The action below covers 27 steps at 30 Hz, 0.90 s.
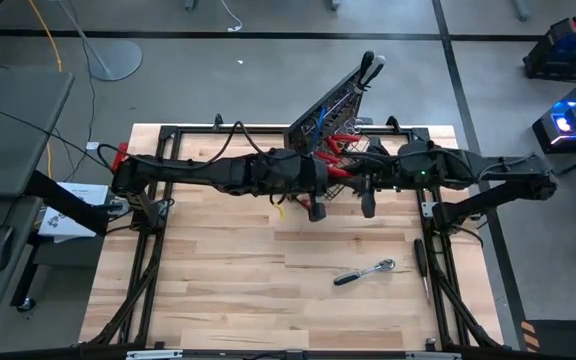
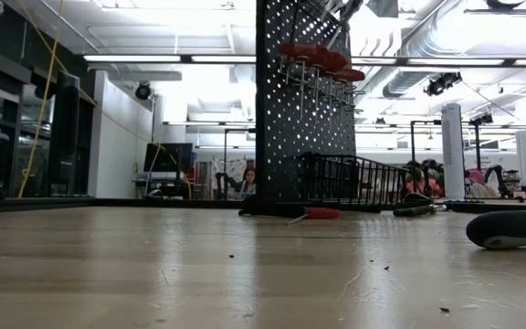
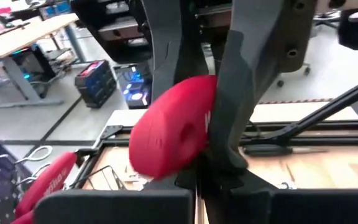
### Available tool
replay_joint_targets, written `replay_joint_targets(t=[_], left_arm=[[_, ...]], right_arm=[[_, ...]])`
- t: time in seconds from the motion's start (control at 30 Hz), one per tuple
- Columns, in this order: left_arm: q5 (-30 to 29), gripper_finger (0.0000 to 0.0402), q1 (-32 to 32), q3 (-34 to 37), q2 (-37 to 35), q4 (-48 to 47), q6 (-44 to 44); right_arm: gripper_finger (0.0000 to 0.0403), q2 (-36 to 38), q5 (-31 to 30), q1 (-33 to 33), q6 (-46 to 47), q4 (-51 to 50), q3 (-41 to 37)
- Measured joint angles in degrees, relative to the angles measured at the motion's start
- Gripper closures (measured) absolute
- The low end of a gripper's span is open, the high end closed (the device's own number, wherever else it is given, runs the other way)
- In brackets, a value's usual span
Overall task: Hang tools onto peg board
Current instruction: Hang the red allen wrench on the peg board
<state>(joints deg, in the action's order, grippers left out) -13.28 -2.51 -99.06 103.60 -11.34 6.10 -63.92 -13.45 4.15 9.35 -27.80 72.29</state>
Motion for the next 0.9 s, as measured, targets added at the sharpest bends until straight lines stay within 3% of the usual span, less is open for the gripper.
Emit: replay_joint_targets(t=[0.2,0.4,0.5,0.7,0.8,0.9], left_arm=[[2.2,0.0386,-0.1,0.0,-1.2,-3.9,-2.2],[11.2,0.0364,-0.5,0.3,-1.3,-13.5,-7.4],[13.8,0.0361,-1.3,5.5,-2.0,-13.2,-11.4],[12.4,0.0392,-4.1,23.6,-6.7,7.4,-23.6],[8.0,0.0398,-4.1,31.4,-8.5,18.1,-31.6],[-0.5,0.0400,-3.9,34.0,-10.1,19.4,-35.7]], right_arm=[[0.0362,3.4,-1.3,0.5,4.8,-4.0,0.0],[0.0362,7.8,-6.4,0.4,9.3,-13.8,0.0],[0.0362,10.2,-10.3,0.4,11.5,-19.4,0.1],[0.0362,13.2,-17.7,-1.1,14.5,-29.5,0.0],[0.0362,14.6,-19.4,-4.5,12.4,-32.2,0.0],[0.0362,16.1,-19.2,-9.7,5.6,-29.2,0.0]])
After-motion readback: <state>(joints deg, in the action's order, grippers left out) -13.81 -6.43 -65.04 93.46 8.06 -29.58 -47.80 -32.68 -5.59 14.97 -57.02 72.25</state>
